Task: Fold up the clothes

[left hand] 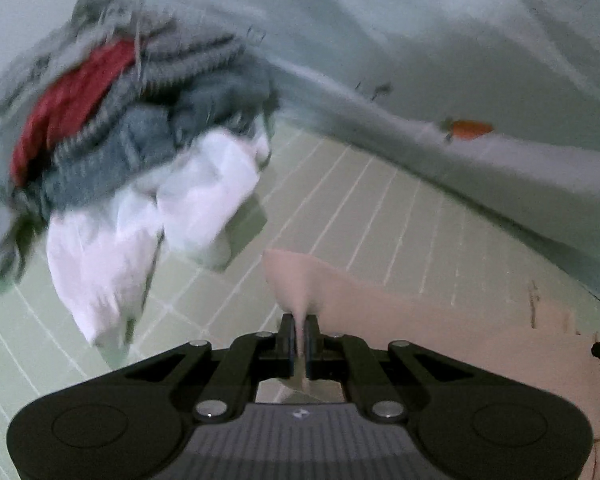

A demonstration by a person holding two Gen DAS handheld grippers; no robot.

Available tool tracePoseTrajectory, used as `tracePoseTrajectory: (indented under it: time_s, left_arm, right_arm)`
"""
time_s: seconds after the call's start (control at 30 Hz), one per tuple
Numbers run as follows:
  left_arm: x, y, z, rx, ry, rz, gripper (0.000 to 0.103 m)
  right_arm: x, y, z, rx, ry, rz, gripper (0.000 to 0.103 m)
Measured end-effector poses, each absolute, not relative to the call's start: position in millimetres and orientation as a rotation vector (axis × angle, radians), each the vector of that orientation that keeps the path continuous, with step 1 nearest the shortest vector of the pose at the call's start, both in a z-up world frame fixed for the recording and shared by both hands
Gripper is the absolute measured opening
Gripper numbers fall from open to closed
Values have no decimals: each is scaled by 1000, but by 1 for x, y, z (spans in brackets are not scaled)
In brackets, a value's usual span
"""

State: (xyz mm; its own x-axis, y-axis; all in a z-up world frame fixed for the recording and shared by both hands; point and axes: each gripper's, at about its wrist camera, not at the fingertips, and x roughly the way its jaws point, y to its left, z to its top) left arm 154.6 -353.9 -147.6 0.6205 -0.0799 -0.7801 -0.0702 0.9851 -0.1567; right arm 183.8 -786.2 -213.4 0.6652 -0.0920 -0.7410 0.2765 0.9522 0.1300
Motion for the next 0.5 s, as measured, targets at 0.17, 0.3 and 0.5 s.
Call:
tracePoseTrajectory:
  time_s: [0.17,0.3,0.5]
  left_arm:
    - [159,-347,-174,-240,976,27,6]
    - [157,-349,-183,-238,997,34,6]
    - [149,-347,-183,-252,999,41,6]
  right_arm:
    - [195,-789,-218,184,837,-215,5]
    - [188,-785,-199,167,840,-257,25]
    - [121,-762,-169,266,773,-317,36]
